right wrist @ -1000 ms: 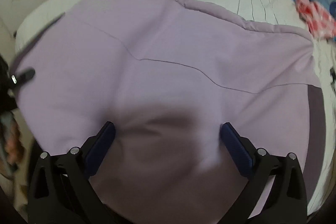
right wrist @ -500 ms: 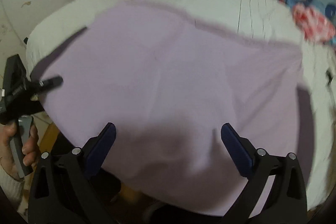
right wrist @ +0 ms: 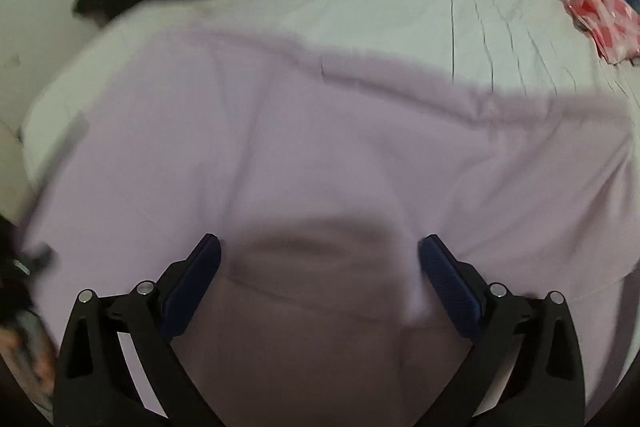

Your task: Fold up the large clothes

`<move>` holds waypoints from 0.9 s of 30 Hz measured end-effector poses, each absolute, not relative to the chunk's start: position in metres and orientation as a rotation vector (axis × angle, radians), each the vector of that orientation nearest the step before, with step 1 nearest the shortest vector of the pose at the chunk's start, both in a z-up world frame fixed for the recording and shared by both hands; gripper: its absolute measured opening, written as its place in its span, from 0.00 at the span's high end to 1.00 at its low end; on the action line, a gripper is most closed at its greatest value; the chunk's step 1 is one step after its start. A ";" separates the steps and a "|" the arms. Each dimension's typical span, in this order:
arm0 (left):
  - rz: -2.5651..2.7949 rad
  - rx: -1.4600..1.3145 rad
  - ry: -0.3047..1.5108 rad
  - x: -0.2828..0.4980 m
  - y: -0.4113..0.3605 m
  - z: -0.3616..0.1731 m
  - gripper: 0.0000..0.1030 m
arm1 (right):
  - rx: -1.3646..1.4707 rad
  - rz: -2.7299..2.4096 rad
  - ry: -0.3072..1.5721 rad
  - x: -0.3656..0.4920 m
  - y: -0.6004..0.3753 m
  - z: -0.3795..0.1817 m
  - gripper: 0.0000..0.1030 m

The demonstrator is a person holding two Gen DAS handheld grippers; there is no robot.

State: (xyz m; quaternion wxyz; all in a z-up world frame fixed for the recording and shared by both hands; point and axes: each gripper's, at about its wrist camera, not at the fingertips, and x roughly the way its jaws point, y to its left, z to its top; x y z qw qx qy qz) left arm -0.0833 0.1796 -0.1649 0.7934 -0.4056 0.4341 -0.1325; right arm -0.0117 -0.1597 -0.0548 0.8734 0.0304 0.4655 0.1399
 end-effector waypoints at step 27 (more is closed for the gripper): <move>-0.261 -0.860 0.891 -0.094 0.165 -0.160 0.07 | -0.109 0.179 0.958 -0.066 -0.132 -0.053 0.06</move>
